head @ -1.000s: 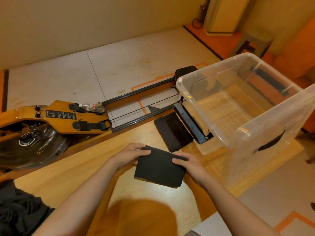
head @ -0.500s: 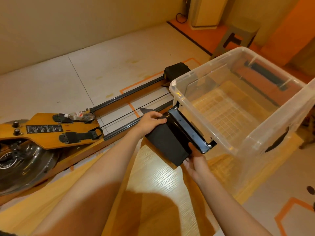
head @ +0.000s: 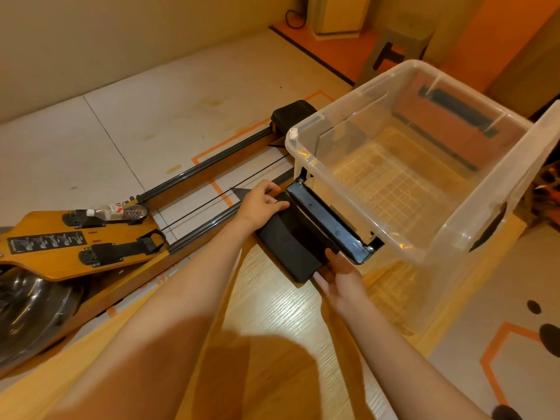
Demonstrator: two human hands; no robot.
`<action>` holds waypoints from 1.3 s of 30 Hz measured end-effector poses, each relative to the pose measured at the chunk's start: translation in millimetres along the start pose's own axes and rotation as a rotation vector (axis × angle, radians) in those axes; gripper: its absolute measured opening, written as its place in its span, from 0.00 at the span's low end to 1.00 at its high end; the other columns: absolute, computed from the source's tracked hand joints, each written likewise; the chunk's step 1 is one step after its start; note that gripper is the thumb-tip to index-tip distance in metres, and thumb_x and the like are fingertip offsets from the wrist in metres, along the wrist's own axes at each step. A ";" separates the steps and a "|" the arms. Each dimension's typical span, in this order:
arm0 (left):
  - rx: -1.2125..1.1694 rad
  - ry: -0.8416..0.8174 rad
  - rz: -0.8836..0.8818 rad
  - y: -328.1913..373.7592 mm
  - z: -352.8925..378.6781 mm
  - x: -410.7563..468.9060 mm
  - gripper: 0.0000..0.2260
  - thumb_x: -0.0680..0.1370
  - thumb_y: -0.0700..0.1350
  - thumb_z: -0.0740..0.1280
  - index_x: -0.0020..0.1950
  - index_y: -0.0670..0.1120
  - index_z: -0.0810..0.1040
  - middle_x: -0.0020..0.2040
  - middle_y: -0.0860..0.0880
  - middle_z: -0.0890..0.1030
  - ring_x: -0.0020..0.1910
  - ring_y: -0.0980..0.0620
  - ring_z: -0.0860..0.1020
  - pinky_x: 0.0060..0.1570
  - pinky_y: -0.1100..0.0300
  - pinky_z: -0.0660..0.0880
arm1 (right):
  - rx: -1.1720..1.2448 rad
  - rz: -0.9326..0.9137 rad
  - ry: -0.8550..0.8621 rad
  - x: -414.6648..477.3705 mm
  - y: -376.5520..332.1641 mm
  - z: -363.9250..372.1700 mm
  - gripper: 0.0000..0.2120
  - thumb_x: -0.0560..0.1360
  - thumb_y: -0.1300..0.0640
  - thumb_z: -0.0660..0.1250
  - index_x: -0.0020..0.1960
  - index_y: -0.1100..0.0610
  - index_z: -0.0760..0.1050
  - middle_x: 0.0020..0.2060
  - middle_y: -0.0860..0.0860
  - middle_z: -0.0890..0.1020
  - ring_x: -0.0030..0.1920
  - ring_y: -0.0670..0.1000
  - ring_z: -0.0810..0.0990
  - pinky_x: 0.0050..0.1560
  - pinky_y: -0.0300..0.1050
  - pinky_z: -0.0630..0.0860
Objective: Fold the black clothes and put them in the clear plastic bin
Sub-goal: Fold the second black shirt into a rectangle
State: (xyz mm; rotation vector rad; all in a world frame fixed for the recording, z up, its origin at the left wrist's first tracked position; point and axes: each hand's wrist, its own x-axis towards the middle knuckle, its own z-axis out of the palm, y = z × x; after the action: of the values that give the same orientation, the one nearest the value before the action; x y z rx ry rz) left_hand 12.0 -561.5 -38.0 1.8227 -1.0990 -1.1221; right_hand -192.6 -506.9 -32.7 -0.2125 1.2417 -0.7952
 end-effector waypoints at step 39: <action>-0.054 0.223 0.040 -40.9 8.6 -54.9 0.19 0.83 0.49 0.59 0.73 0.48 0.66 0.69 0.49 0.71 0.70 0.50 0.68 0.68 0.53 0.69 | -0.587 -0.452 0.125 -32.7 35.3 -21.2 0.07 0.79 0.60 0.64 0.56 0.58 0.76 0.44 0.52 0.79 0.45 0.48 0.79 0.47 0.34 0.75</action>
State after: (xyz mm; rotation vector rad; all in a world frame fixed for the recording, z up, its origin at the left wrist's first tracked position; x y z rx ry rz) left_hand 1.7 -496.9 -60.2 1.8250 -0.9611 -0.8920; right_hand -200.0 -454.9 -34.5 -0.9585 1.5509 -0.8144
